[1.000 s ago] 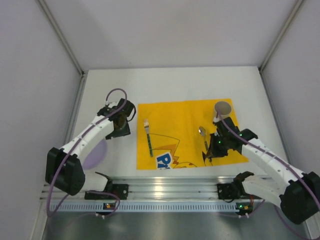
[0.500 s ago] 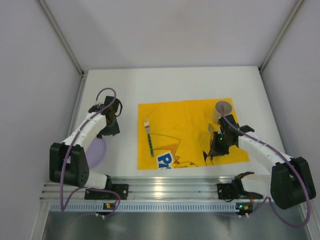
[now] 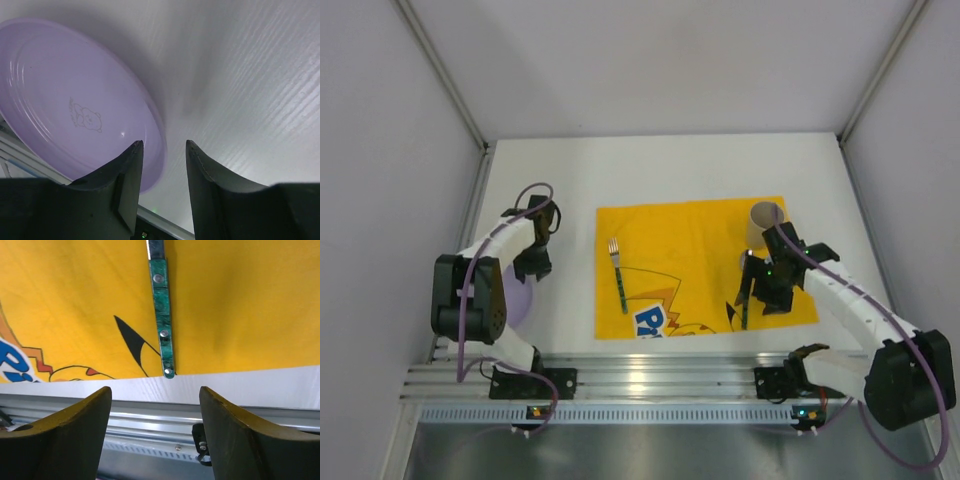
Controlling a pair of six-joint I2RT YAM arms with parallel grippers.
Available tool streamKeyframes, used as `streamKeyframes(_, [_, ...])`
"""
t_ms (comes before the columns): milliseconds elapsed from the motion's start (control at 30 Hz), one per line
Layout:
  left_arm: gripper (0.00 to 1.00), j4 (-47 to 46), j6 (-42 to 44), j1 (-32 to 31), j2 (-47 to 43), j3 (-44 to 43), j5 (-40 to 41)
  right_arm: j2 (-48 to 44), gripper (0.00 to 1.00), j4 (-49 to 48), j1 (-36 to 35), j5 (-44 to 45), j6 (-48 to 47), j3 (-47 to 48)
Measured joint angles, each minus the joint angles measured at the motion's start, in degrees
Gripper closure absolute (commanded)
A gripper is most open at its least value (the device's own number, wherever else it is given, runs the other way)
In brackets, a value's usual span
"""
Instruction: Set the dinner table for one person
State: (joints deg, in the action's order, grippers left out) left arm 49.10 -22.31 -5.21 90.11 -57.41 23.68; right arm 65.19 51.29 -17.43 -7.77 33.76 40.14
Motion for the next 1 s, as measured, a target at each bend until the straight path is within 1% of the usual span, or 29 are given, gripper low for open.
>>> streamKeyframes(133, [0.59, 0.0, 0.0, 1.2, 3.8, 0.0, -0.1, -2.4, 0.29, 2.7, 0.0, 0.3, -0.1, 4.0])
streamKeyframes(167, [0.66, 0.0, 0.0, 1.8, 4.5, 0.0, -0.5, -2.9, 0.29, 3.5, 0.0, 0.5, -0.2, 5.0])
streamKeyframes(233, [0.76, -0.1, 0.0, 3.2, 5.8, 0.0, -1.3, -3.4, 0.29, 4.5, 0.0, 0.9, -0.2, 6.2])
streamKeyframes(267, [0.89, -0.3, 0.2, 4.0, 6.4, 0.0, -1.9, -3.6, 0.29, 5.0, 0.0, 1.0, -0.3, 6.7])
streamKeyframes(300, [0.97, -0.5, 0.3, 5.0, 7.0, 0.0, -2.7, -3.7, 0.29, 5.6, 0.0, 1.2, -0.3, 7.1])
streamKeyframes(333, [1.0, -0.6, 0.5, 5.8, 7.6, -0.2, -3.0, -3.8, 0.29, 6.1, 0.0, 1.4, -0.6, 7.5])
streamKeyframes(433, [1.0, 0.5, 1.0, 7.1, 9.0, -1.6, -2.4, -3.9, 0.29, 7.7, 0.0, 1.9, -1.1, 8.4])
streamKeyframes(600, [1.0, 3.0, 1.2, 6.8, 10.4, -6.2, -2.7, -4.5, 0.3, 10.3, 0.0, 2.3, -2.2, 11.5])
streamKeyframes(700, [1.0, 5.7, 1.2, 2.4, 10.5, -14.9, -3.2, -6.1, 0.3, 11.0, 0.0, 2.0, -2.8, 14.8])
streamKeyframes(767, [1.0, 8.3, 0.6, -3.7, 11.8, -24.3, -2.5, -7.3, 0.29, 11.5, 0.0, 2.0, -3.2, 17.0])
streamKeyframes(900, [1.0, 9.5, -1.7, -19.1, 17.7, -43.5, -1.7, -9.1, 0.29, 13.2, 0.0, 2.6, -3.7, 20.9])
streamKeyframes(967, [1.0, 10.6, -3.2, -27.5, 22.3, -51.5, -2.1, -9.8, 0.29, 14.5, 0.0, 3.4, -3.8, 21.9])
streamKeyframes(1000, [1.0, 11.3, -3.7, -30.6, 24.5, -54.2, -2.4, -10.2, 0.29, 15.3, 0.0, 4.0, -3.8, 22.3])
